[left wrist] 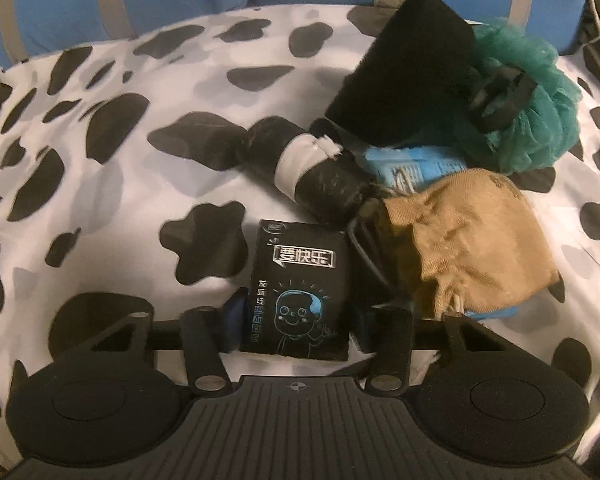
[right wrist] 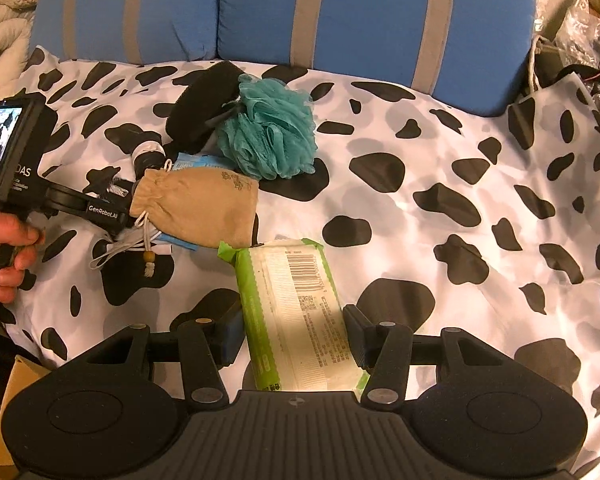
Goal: Organize soft objects
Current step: 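Carry the black card pack and green soap bar toward the cardboard box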
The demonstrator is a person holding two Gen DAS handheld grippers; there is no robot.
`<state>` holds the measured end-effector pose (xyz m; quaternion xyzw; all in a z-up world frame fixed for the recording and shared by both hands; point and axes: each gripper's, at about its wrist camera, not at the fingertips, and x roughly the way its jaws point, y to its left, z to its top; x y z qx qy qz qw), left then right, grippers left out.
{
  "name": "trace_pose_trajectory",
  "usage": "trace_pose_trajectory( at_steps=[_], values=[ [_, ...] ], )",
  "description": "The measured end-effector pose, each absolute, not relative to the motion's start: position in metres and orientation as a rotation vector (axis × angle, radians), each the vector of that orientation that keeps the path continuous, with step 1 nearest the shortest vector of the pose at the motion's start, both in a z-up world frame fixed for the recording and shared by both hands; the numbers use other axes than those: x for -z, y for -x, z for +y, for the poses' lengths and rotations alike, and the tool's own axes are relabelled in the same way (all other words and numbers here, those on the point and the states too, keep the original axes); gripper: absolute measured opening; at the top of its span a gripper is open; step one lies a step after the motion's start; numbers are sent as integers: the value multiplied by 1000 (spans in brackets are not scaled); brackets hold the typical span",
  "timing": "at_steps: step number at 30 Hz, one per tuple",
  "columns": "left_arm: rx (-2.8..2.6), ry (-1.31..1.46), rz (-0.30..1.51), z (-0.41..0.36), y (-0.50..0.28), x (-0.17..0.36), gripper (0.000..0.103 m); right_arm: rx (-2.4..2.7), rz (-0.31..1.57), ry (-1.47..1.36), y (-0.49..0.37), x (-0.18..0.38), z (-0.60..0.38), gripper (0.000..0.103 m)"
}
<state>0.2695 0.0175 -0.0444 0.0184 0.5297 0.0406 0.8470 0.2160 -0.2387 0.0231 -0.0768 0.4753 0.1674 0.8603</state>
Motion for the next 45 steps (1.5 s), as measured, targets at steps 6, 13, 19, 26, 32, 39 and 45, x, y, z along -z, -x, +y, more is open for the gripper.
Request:
trace_pose_trajectory(
  at_steps=[6, 13, 19, 26, 32, 39, 45],
  values=[
    [-98, -19, 1116, 23, -267, 41, 48, -339, 1007, 165, -217, -22, -238, 54],
    [-125, -6, 1113, 36, -260, 37, 48, -326, 1009, 162, -216, -22, -238, 54],
    [-111, 13, 1086, 42, -248, 23, 48, -328, 1001, 168, -215, -24, -233, 54],
    [-50, 44, 1025, 41, -228, -1, 48, -334, 998, 169, -210, -25, -230, 54],
    [9, 88, 998, 38, -203, -16, 48, -355, 987, 153, -201, -29, -228, 54],
    [71, 118, 983, 33, -166, -26, 48, -384, 971, 141, -185, -33, -226, 54],
    [100, 121, 995, 29, -138, -26, 48, -421, 961, 155, -164, -36, -220, 54]
  ],
)
